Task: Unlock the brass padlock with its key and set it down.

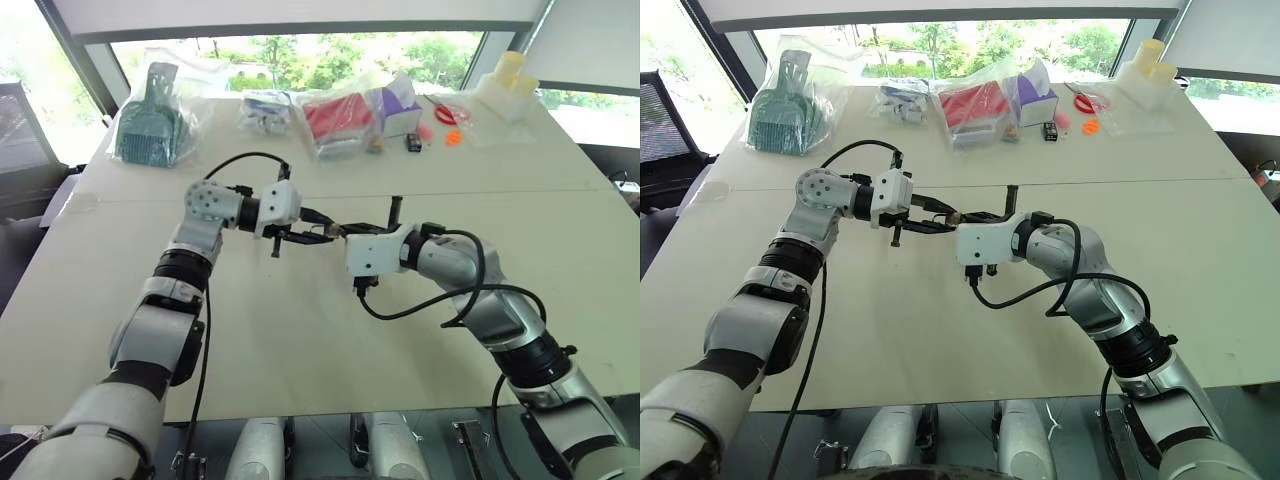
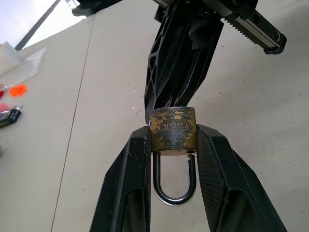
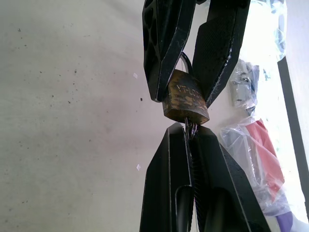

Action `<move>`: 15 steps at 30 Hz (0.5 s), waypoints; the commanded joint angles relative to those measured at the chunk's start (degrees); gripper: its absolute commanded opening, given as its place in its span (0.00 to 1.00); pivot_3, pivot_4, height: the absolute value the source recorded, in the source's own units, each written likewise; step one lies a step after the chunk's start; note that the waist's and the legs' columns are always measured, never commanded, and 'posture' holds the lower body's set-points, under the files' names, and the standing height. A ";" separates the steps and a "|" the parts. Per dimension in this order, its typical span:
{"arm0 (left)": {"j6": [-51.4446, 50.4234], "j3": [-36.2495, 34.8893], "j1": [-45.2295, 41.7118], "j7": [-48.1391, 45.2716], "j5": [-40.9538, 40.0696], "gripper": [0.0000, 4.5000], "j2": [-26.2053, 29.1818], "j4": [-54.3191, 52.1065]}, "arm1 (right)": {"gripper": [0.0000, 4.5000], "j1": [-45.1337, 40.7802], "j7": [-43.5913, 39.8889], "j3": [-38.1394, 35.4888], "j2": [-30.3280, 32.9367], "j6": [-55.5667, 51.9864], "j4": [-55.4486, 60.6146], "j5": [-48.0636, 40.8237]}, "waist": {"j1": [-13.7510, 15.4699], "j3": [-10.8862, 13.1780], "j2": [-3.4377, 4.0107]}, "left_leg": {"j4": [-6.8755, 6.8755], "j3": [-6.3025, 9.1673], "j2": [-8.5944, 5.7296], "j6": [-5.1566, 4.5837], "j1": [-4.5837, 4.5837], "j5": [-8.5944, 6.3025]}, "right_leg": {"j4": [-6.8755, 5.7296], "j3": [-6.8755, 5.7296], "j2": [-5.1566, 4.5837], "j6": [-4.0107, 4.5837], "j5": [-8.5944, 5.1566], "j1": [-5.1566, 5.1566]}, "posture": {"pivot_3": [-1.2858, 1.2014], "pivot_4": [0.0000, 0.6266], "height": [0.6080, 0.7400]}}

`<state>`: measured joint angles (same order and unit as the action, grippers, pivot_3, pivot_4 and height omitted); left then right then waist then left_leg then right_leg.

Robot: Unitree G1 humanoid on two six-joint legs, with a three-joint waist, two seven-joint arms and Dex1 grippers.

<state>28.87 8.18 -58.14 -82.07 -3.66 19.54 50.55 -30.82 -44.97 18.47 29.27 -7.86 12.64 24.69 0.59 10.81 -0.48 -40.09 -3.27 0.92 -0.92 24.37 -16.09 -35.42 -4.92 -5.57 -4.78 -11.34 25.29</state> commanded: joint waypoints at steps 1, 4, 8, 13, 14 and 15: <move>14.02 0.50 -2.34 5.08 1.54 0.17 -2.09 -2.52 | 0.02 0.48 -4.36 1.85 -4.24 -6.41 5.64 -6.11 | 0.08 0.00 0.00 | 0.00 0.01 0.00 0.00 0.00 0.00 | 0.00 0.00 0.00 0.01 0.00 0.00 | 0.52 0.24 1.00; 21.61 1.46 -3.02 6.72 3.76 0.17 -1.93 -1.02 | 0.02 0.22 -6.35 1.26 -5.31 -11.93 6.97 -7.91 | 0.19 0.00 0.00 | -0.01 0.01 0.00 0.00 0.00 0.00 | 0.01 0.00 -0.01 0.02 0.01 -0.02 | 0.52 0.24 1.00; 23.89 1.74 -3.57 7.77 3.82 0.17 -2.11 0.24 | 0.02 -0.54 -7.42 0.82 -5.97 -15.78 8.26 -9.39 | 0.14 0.00 0.01 | -0.01 0.04 0.00 0.00 0.00 0.00 | 0.01 0.00 -0.01 0.02 0.01 -0.02 | 0.52 0.24 1.00; 16.98 0.84 -3.68 7.82 2.01 0.17 -2.32 1.31 | 0.02 -1.83 -4.78 2.46 -3.09 -7.37 6.63 -5.16 | 0.18 0.00 0.01 | -0.01 0.01 0.00 0.00 0.00 0.00 | 0.00 0.00 -0.01 0.01 0.01 -0.01 | 0.52 0.24 1.00; 11.65 0.10 -3.48 7.07 0.44 0.17 -2.66 0.87 | 0.02 -2.10 -3.42 3.15 -1.63 -3.30 5.32 -3.02 | 0.19 0.00 0.01 | -0.02 0.01 -0.01 0.00 0.00 0.00 | 0.00 0.00 -0.01 0.01 0.01 -0.02 | 0.52 0.24 1.00; 6.24 -0.54 -3.27 6.20 -1.12 0.17 -2.91 0.18 | 0.02 -2.27 -2.04 3.64 -0.44 0.27 4.00 -1.30 | 0.15 0.00 0.00 | -0.02 0.00 -0.02 0.00 0.00 0.00 | 0.02 0.00 -0.01 0.00 0.01 -0.03 | 0.52 0.24 1.00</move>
<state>40.92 9.41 -58.72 -76.80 -0.64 19.01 53.75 -31.75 -47.91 17.94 29.60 -14.92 15.06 23.03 0.74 10.81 -0.48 -40.11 -3.27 0.90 -0.92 24.38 -16.09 -35.38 -4.92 -5.59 -4.79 -11.33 25.25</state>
